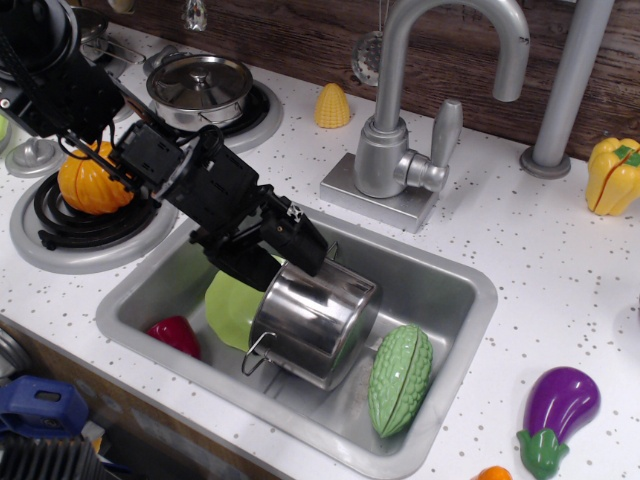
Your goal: Flip pot upright in sink
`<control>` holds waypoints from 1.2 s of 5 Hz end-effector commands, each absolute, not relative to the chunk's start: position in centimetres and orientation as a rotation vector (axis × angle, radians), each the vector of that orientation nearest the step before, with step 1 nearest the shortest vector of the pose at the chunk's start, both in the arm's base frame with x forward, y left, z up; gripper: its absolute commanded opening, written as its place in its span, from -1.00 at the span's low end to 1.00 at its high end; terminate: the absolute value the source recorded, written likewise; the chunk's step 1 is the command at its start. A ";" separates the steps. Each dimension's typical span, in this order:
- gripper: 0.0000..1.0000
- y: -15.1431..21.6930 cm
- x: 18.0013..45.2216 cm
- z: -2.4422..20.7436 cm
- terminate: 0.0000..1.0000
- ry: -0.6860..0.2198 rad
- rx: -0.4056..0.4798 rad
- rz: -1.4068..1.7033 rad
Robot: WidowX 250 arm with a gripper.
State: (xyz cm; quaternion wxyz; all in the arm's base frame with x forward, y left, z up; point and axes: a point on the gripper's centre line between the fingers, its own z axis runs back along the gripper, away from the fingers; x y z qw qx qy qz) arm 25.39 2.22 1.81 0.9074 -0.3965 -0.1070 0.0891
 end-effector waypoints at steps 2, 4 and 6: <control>1.00 1.2 25.6 2.5 -1.00 -0.272 -0.830 0.216; -1.00 1.4 25.7 2.6 -1.00 -0.279 -0.765 0.208; -1.00 1.8 25.8 3.0 -1.00 -0.257 -0.681 0.204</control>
